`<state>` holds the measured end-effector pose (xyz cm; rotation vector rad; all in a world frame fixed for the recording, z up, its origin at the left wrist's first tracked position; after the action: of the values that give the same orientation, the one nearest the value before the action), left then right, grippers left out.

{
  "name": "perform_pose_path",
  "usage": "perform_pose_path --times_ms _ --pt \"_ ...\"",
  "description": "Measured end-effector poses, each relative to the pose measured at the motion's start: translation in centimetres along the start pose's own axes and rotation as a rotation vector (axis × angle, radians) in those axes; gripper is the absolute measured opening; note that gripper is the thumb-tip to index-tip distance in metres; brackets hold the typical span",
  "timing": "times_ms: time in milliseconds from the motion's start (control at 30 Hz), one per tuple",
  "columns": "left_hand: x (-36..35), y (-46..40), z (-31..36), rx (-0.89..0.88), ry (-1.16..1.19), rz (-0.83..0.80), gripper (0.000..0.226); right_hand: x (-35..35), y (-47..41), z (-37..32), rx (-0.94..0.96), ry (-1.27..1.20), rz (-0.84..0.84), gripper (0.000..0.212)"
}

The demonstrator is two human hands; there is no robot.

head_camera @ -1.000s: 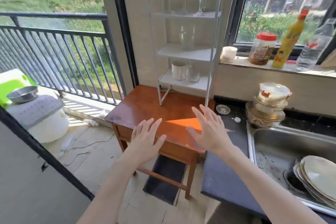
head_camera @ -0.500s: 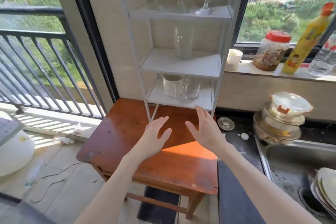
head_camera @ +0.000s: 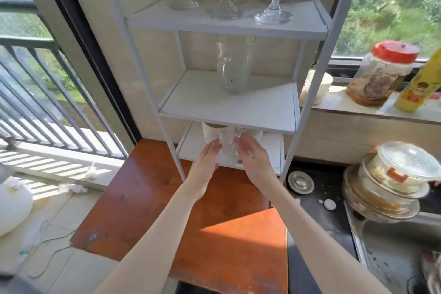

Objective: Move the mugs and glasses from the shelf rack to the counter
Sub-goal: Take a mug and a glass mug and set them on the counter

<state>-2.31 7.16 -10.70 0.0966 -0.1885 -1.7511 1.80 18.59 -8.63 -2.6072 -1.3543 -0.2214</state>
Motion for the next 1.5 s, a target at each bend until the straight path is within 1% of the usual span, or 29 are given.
perform_pose_path --times_ms 67,133,200,300,467,600,700,800,933,967,1100,1200,1367,1467,1500 --pt "-0.8 -0.6 -0.1 0.023 0.024 0.006 0.031 -0.1 -0.6 0.2 -0.031 -0.024 -0.015 0.027" --pt "-1.3 -0.9 0.0 0.029 0.016 0.028 0.038 -0.2 -0.9 0.2 -0.026 -0.038 -0.038 0.021" --pt "-1.2 -1.4 0.0 0.02 0.037 0.052 0.036 -0.1 -1.0 0.4 -0.026 -0.05 -0.045 0.014" --pt "-0.6 -1.8 -0.1 0.021 0.052 0.075 0.032 0.2 -0.7 1.3 -0.062 -0.073 -0.029 0.011" --pt "2.2 -2.3 -0.7 0.053 -0.023 0.224 0.033 0.9 0.0 1.6 -0.11 -0.08 0.035 0.018" --pt "4.2 -0.6 -1.4 0.092 -0.012 0.208 0.028 1.1 1.8 1.4 -0.179 -0.048 0.05 0.026" --pt "5.8 2.1 -1.9 0.073 -0.008 0.16 0.026 1.3 4.5 1.1 -0.199 -0.053 0.071 0.029" --pt "7.4 4.9 -2.2 0.05 0.004 0.118 0.029 2.1 7.9 0.9 -0.229 -0.076 0.145 0.03" --pt "9.1 8.8 -2.5 0.006 -0.037 0.054 0.034 3.5 13.9 1.5 -0.394 -0.293 0.278 0.033" --pt "9.5 9.8 -2.6 0.0 -0.065 0.034 0.034 4.0 15.6 1.8 -0.423 -0.314 0.302 0.033" --pt "9.9 13.5 -3.0 -0.029 -0.149 -0.046 0.033 6.9 21.8 3.0 -0.46 -0.286 0.409 0.033" --pt "8.1 16.8 -3.2 -0.075 -0.196 -0.129 0.033 10.1 26.2 3.4 -0.472 -0.339 0.521 0.033" --pt "2.6 24.0 -3.5 -0.135 -0.199 -0.291 0.033 17.4 34.0 3.0 -0.456 -0.346 0.707 0.034" --pt "-2.0 29.2 -4.0 -0.045 -0.138 -0.445 0.033 22.9 40.0 2.5 -0.44 -0.35 0.842 0.033" --pt "-3.8 31.2 -4.2 -0.051 -0.146 -0.498 0.034 24.9 42.2 2.5 -0.431 -0.349 0.884 0.033"
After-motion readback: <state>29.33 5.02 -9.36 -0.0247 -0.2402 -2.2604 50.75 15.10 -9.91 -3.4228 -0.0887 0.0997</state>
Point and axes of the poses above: each hand's wrist, its own y-axis away from the middle knuckle, its own x-axis out of the back of the hand, z = x × y, the point moved 6 cm from there along -y, towards the middle knuckle, and after that the axes turned 14 degrees about z, right-handed, at the moved point
